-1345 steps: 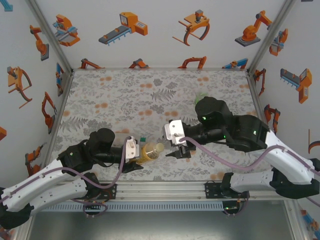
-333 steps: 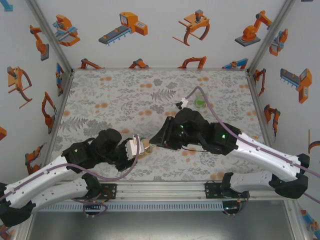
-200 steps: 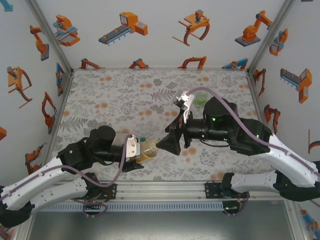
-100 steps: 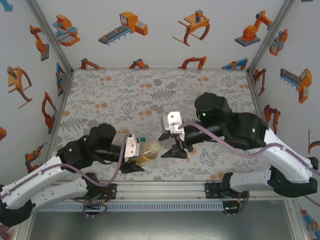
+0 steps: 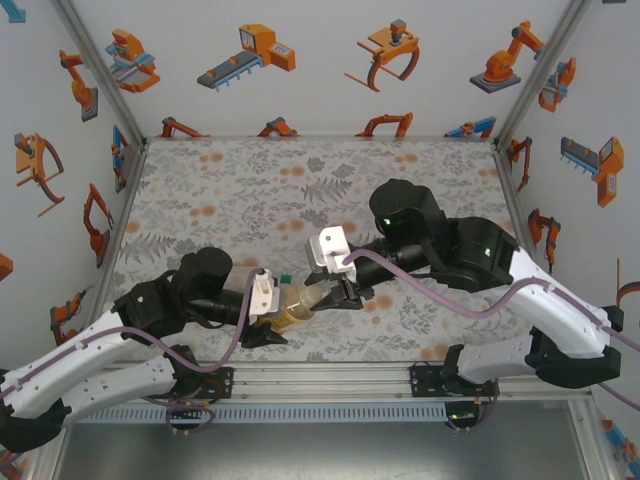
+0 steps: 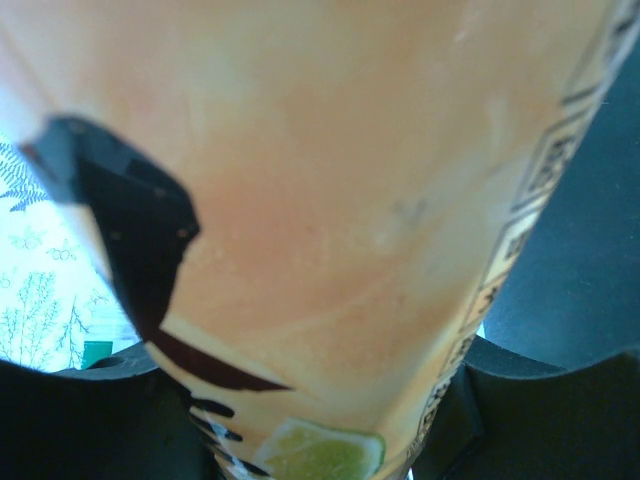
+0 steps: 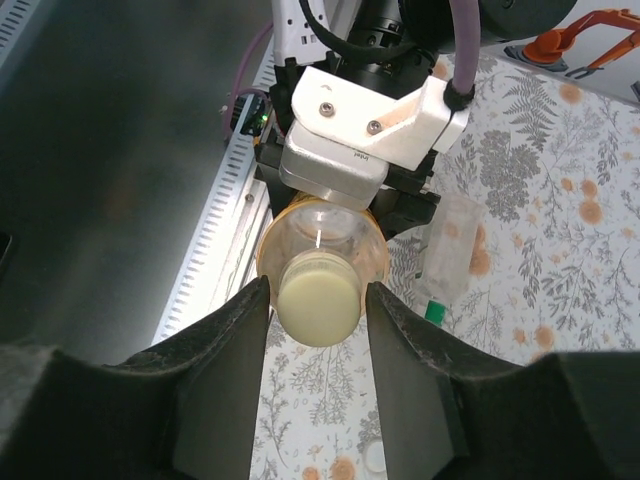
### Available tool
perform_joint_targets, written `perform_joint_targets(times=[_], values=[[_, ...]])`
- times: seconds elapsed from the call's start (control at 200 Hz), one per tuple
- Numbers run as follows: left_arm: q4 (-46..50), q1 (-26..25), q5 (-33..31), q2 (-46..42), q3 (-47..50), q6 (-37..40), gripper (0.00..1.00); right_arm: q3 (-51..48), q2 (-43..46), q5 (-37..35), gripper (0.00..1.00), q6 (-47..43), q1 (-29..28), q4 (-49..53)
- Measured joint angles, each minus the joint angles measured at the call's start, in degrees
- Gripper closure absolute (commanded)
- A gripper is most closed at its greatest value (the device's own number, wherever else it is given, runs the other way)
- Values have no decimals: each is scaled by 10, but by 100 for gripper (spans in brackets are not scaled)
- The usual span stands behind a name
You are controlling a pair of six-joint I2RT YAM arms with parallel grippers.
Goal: Screw on the bottle caps
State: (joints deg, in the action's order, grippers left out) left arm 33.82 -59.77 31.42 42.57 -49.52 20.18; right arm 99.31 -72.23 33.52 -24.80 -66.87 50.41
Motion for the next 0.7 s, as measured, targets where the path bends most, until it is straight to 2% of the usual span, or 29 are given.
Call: perform_joint_targets(times=[0.135, 0.381, 0.466, 0.571, 0.701], values=[[1, 0, 1, -1, 0, 0, 100, 3, 0, 1, 67, -5, 0, 3], [5, -2, -6, -1, -2, 1, 100, 2, 1, -12, 90, 25, 0, 0], [6, -2, -24, -1, -2, -2, 100, -18, 11, -36, 100, 75, 0, -18], [9, -2, -56, -2, -1, -13, 100, -67, 38, -85, 100, 165, 2, -63], [7, -2, -109, -4, 6, -32, 100, -132, 72, -190, 100, 333, 1, -111]])
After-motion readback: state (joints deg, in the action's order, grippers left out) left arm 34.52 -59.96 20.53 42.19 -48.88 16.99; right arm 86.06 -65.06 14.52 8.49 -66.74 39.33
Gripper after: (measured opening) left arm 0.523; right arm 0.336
